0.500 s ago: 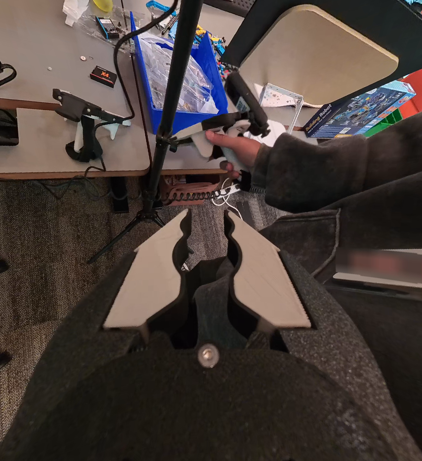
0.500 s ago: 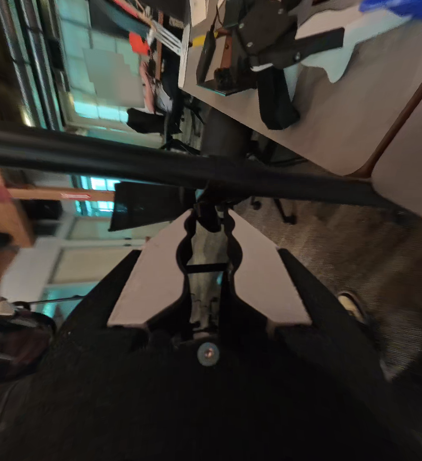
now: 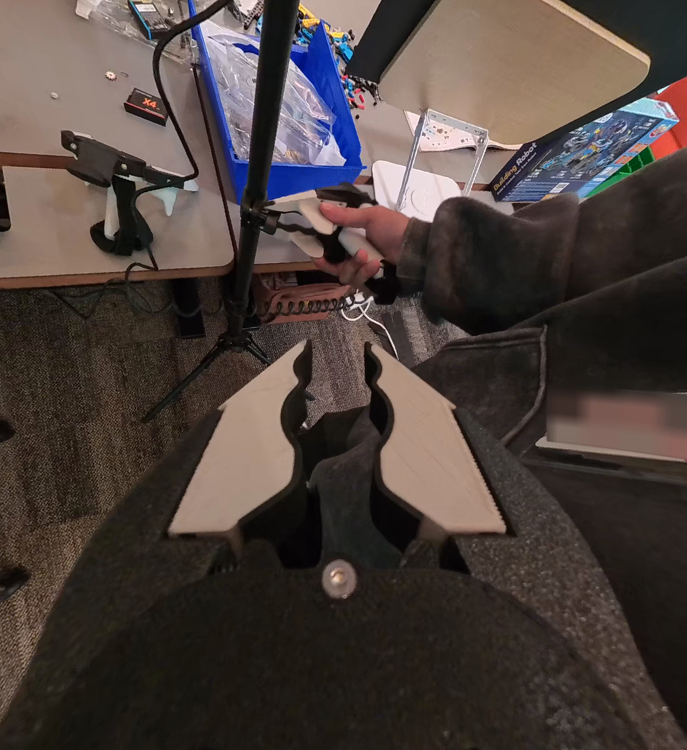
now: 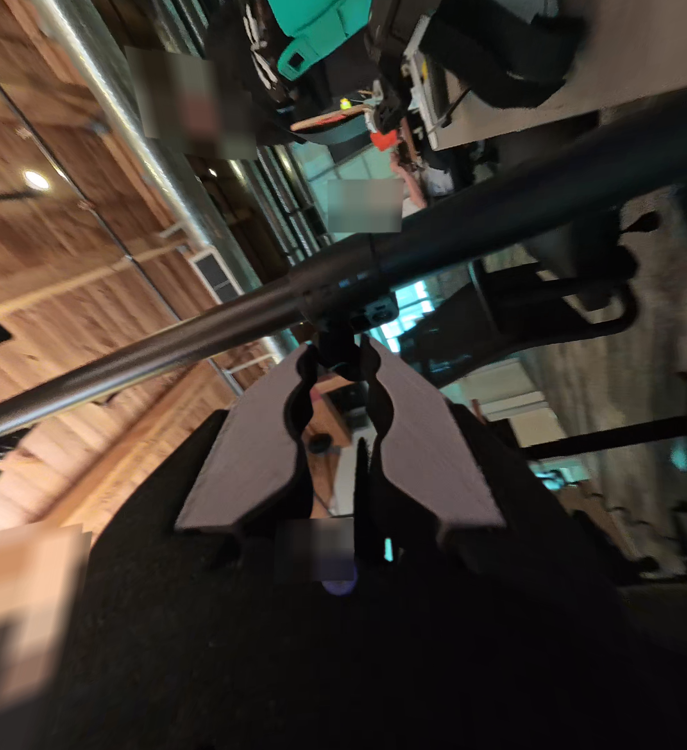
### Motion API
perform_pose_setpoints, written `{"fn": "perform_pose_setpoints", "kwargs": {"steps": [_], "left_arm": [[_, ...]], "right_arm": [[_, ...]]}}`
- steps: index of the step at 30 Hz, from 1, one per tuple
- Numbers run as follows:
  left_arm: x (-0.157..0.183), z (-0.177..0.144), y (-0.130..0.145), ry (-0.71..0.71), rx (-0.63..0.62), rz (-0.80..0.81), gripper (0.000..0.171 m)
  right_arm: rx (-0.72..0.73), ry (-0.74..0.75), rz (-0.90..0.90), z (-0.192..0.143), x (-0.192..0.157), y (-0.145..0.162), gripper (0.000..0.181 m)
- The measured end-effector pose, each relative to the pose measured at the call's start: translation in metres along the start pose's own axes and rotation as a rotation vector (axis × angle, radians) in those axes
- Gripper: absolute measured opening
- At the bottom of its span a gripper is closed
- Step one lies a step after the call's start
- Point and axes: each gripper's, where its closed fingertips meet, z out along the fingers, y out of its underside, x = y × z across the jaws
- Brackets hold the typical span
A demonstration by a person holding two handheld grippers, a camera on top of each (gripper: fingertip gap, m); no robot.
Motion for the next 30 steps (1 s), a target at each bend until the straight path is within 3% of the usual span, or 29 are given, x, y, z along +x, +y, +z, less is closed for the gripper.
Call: {"fn": "perform_pose_setpoints", "kwargs": {"steps": [4, 8, 14, 18, 23, 30], "left_arm": [[0.001, 0.002, -0.001, 0.001, -0.001, 0.001, 0.024], [0.001, 0.003, -0.003, -0.002, 0.005, -0.001, 0.024], [-0.007, 0.014, 0.0, -0.001, 0.019, -0.033, 0.025], [-0.029, 0.04, 0.018, -0.021, 0.018, -0.037, 0.025], [-0.086, 0.122, 0.063, -0.082, 0.011, -0.143, 0.026], [-0.146, 0.316, 0.142, 0.018, -0.079, -0.552, 0.03]], "right_arm": [[0.019, -0.074, 0.064, 0.0, -0.002, 0.0, 0.021], [-0.005, -0.038, -0.031, 0.0, -0.002, 0.0, 0.02], [-0.063, 0.33, -0.596, -0.009, 0.005, 0.0, 0.013], [-0.134, 0.576, -0.784, -0.042, 0.025, 0.011, 0.029], [-0.162, 0.788, -0.872, -0.093, 0.063, 0.034, 0.024], [-0.238, 0.955, -0.897, -0.135, 0.119, 0.057, 0.022]]}}
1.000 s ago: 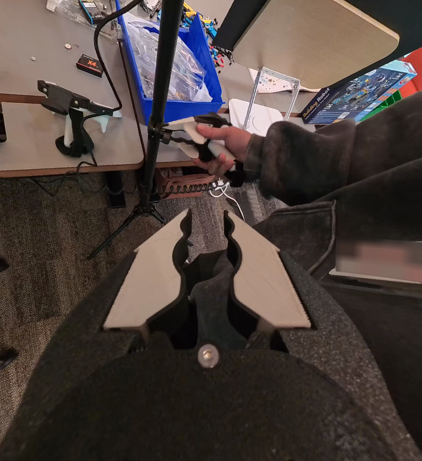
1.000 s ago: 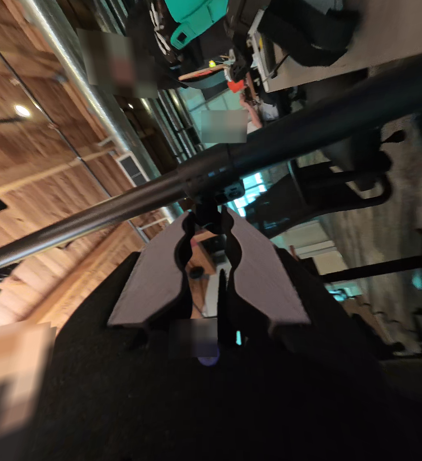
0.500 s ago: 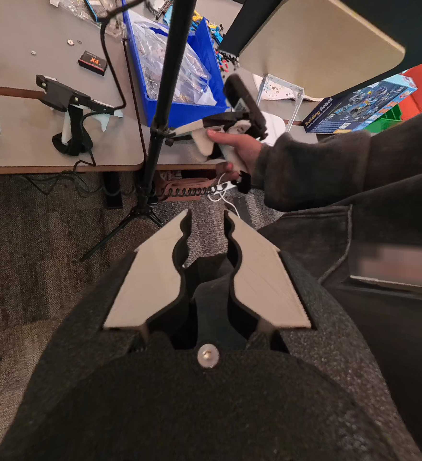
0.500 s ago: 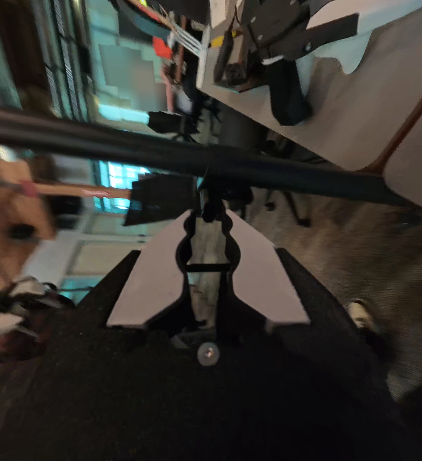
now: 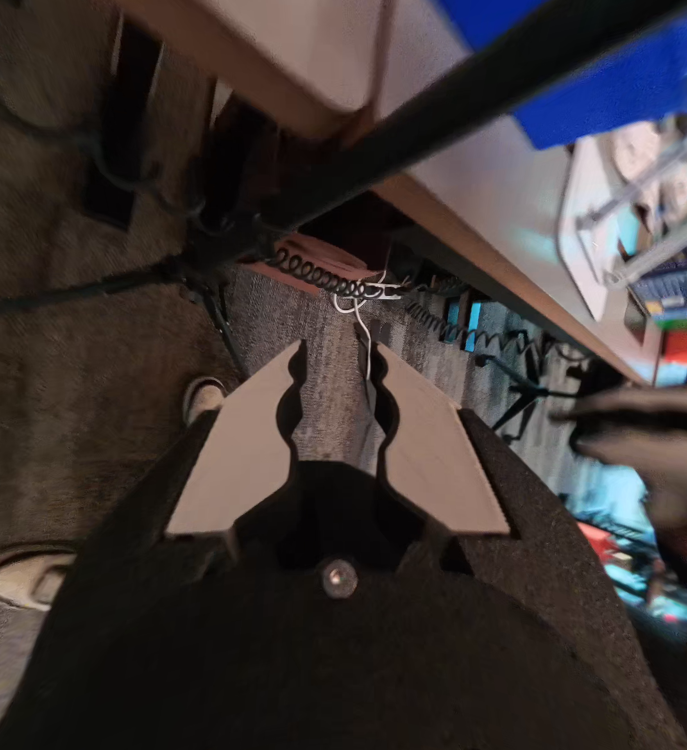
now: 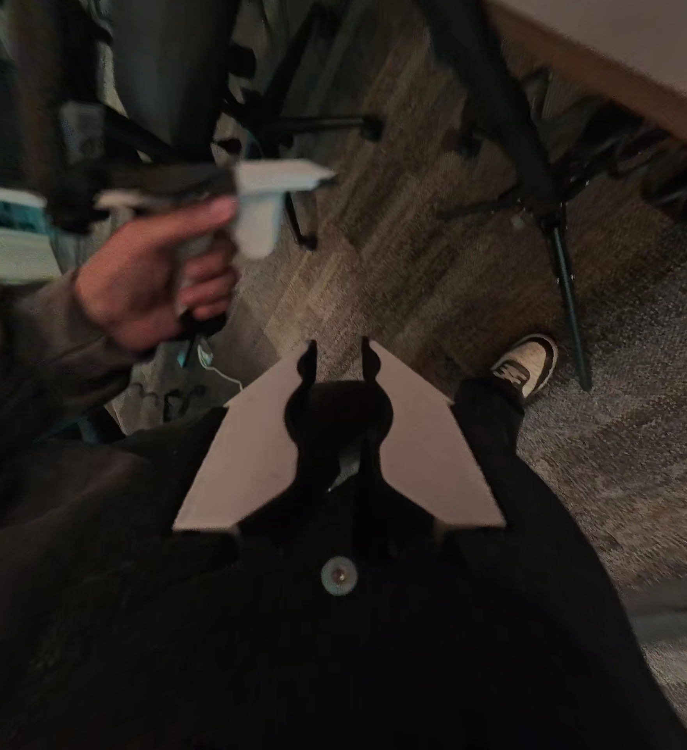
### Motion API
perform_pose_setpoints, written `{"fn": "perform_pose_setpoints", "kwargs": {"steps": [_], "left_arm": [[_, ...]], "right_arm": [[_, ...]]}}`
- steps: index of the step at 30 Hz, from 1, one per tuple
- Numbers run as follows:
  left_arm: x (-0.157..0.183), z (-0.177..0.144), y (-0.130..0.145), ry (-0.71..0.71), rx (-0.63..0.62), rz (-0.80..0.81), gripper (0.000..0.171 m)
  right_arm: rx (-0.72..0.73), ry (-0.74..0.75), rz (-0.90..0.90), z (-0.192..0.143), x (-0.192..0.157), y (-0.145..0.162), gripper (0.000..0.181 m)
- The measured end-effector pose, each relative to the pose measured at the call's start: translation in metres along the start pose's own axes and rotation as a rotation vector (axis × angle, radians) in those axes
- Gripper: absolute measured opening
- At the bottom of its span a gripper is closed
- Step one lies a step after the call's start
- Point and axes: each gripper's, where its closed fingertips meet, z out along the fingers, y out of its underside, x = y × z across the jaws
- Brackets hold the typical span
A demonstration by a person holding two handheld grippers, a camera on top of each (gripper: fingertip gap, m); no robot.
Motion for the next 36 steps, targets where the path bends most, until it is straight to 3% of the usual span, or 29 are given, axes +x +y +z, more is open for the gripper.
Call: {"fn": "perform_pose_setpoints", "kwargs": {"steps": [4, 10, 14, 17, 21, 32, 36], "left_arm": [[-0.031, 0.077, -0.007, 0.048, 0.007, -0.244, 0.036], [-0.059, 0.127, -0.013, -0.045, 0.016, -0.255, 0.033], [-0.052, 0.134, -0.024, 0.022, 0.083, -0.261, 0.012], [-0.052, 0.134, -0.024, 0.057, 0.092, -0.238, 0.011], [-0.048, 0.133, -0.024, 0.252, 0.098, -0.338, 0.012], [-0.034, 0.127, -0.025, 0.797, 0.043, -0.38, 0.015], [-0.033, 0.125, -0.026, 0.889, 0.042, -0.395, 0.014]], "right_arm": [[-0.078, 0.009, -0.006, 0.005, 0.008, 0.043, 0.019], [-0.138, 0.027, 0.052, -0.005, 0.035, 0.068, 0.019], [-0.162, -0.001, 0.117, -0.004, 0.045, 0.075, 0.019], [-0.189, -0.036, 0.13, 0.0, 0.045, 0.073, 0.019], [-0.2, -0.057, 0.128, 0.005, 0.047, 0.062, 0.019], [-0.251, -0.102, 0.155, 0.016, 0.052, 0.059, 0.018], [-0.268, -0.103, 0.157, 0.02, 0.052, 0.062, 0.018]]}}
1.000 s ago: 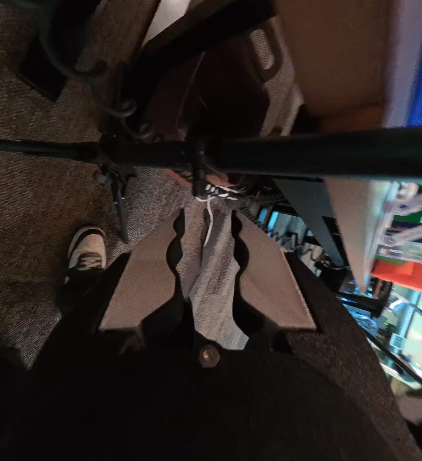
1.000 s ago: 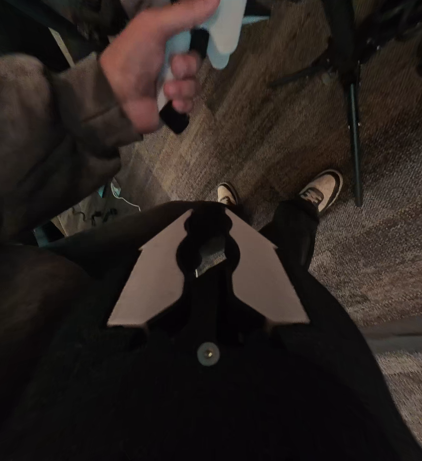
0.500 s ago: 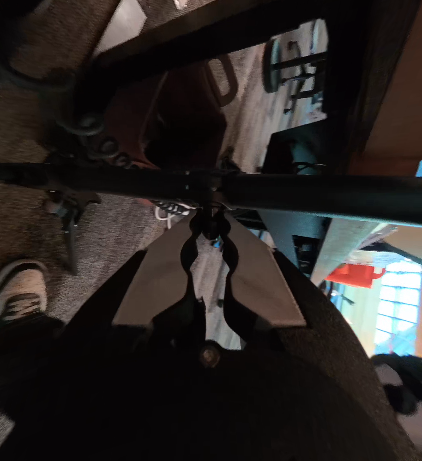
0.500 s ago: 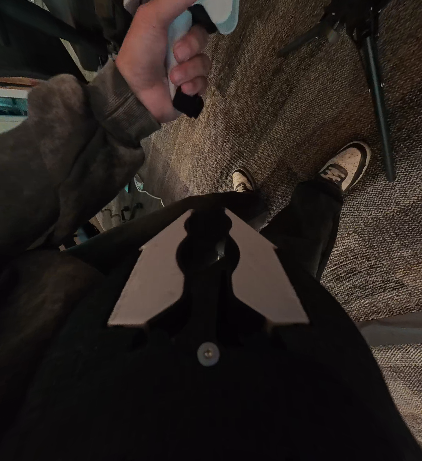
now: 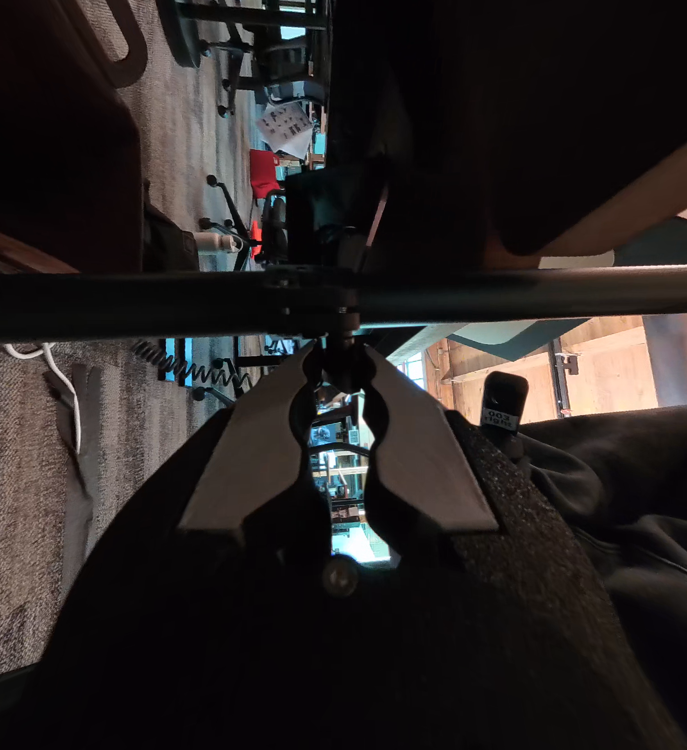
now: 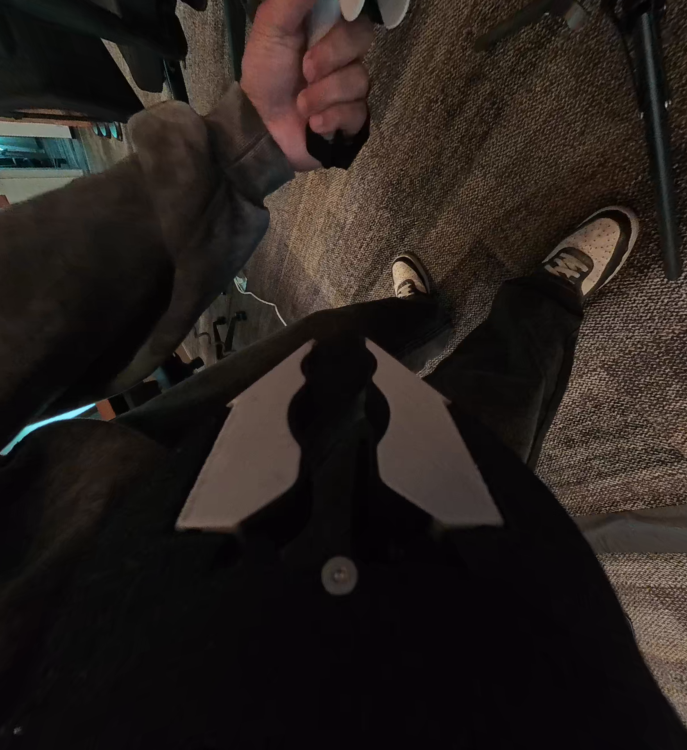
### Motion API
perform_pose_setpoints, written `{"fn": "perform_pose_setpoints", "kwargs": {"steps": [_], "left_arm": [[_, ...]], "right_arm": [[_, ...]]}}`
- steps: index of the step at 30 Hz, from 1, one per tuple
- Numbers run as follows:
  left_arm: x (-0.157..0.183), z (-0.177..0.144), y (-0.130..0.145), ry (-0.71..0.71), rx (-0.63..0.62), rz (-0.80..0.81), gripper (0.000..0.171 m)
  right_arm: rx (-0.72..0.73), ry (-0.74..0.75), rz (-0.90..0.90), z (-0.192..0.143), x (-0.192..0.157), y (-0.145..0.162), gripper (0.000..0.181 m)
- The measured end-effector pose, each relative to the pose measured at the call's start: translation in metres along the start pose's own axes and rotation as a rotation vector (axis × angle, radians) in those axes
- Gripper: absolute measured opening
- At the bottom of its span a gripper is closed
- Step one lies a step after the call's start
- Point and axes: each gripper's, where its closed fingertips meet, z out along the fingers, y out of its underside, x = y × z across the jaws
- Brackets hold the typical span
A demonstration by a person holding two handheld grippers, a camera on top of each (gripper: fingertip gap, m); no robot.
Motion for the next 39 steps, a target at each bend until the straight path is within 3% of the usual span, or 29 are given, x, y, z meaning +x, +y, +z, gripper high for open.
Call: {"fn": "perform_pose_setpoints", "kwargs": {"steps": [5, 10, 15, 24, 28, 33, 39], "left_arm": [[-0.005, 0.001, -0.001, -0.215, 0.036, 0.084, 0.011], [-0.016, -0.001, -0.003, -0.617, 0.075, 0.234, 0.011], [-0.022, -0.005, -0.005, -0.872, 0.147, 0.297, 0.014], [-0.028, -0.013, -0.007, -1.22, 0.163, 0.487, 0.015], [-0.027, -0.012, -0.007, -1.158, 0.165, 0.48, 0.016], [-0.022, -0.004, -0.002, -0.802, 0.198, 0.2, 0.011], [-0.018, -0.001, 0.0, -0.591, 0.139, 0.119, 0.011]], "right_arm": [[0.011, 0.059, -0.044, 0.0, 0.0, -0.004, 0.018], [0.167, 0.166, -0.221, -0.017, -0.008, -0.046, 0.019], [0.296, 0.204, -0.324, -0.032, -0.024, -0.084, 0.02], [0.298, 0.186, -0.29, -0.037, -0.022, -0.084, 0.02], [0.29, 0.166, -0.243, -0.037, -0.016, -0.078, 0.02], [0.268, 0.126, -0.208, -0.034, -0.016, -0.07, 0.02], [0.257, 0.101, -0.18, -0.032, -0.015, -0.064, 0.02]]}}
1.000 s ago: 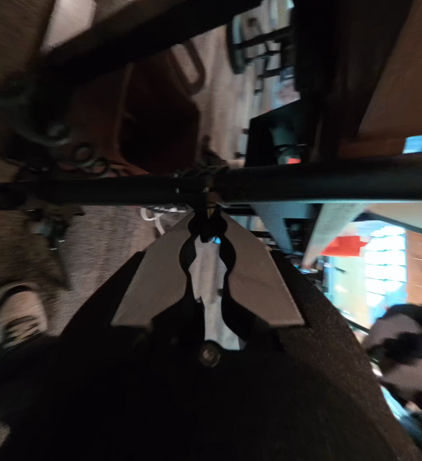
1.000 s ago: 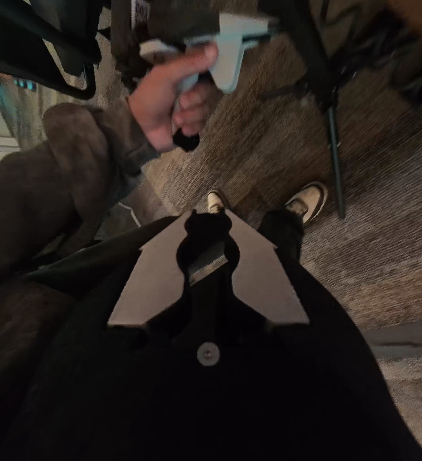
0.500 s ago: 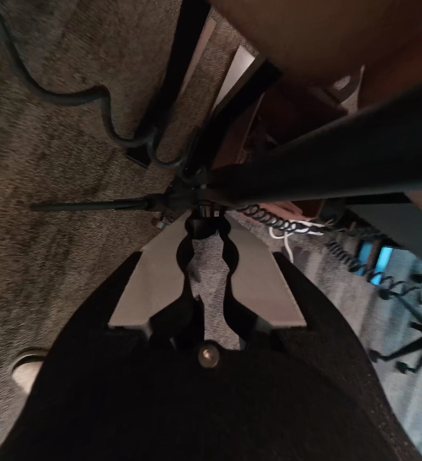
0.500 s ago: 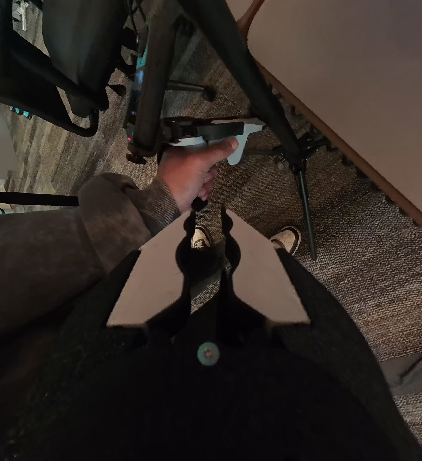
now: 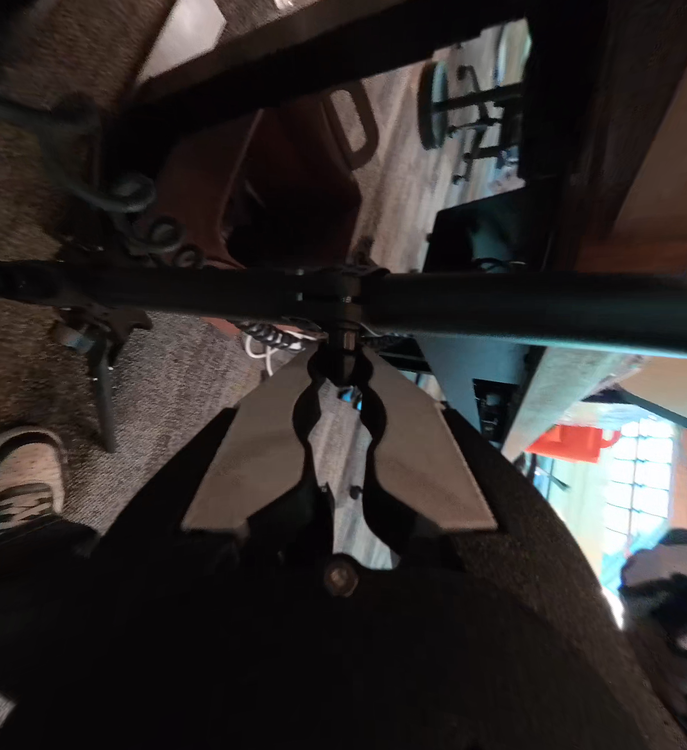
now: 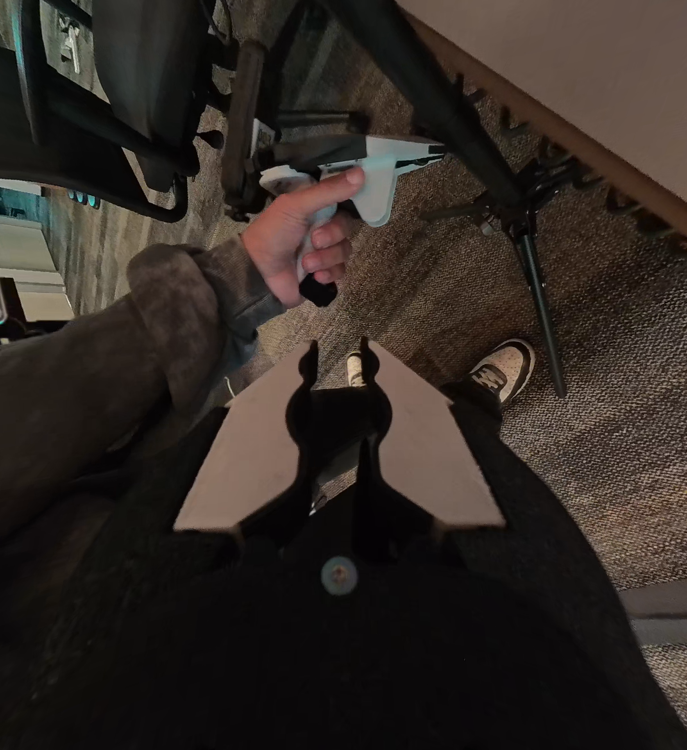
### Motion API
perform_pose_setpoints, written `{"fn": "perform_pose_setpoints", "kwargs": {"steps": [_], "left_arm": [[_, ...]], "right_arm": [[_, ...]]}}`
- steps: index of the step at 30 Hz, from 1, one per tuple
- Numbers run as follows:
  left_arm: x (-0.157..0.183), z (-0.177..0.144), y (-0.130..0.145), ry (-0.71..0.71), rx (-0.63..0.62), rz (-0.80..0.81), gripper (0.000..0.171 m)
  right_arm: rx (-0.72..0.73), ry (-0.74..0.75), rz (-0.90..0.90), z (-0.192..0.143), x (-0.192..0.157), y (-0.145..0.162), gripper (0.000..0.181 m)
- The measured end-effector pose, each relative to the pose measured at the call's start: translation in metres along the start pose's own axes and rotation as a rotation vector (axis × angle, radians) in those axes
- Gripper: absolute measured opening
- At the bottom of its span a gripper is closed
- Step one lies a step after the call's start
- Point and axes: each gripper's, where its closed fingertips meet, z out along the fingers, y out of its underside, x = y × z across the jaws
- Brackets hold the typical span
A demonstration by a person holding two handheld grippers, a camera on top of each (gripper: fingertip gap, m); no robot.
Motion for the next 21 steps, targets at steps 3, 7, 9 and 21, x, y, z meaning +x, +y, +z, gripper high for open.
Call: {"fn": "perform_pose_setpoints", "kwargs": {"steps": [3, 7, 9, 21], "left_arm": [[0.003, 0.0, 0.0, 0.128, 0.002, -0.018, 0.01], [0.008, 0.0, 0.0, 0.286, -0.005, -0.041, 0.012], [0.01, -0.001, 0.001, 0.361, -0.028, -0.042, 0.012], [0.023, -0.008, -0.005, 0.782, 0.048, -0.292, 0.012]], "right_arm": [[0.001, -0.002, -0.007, -0.001, 0.0, 0.002, 0.02], [-0.016, -0.013, 0.011, 0.003, 0.002, 0.009, 0.02], [-0.023, -0.018, 0.016, 0.005, 0.002, 0.011, 0.02], [-0.035, -0.017, 0.009, 0.007, -0.001, 0.013, 0.02]]}}
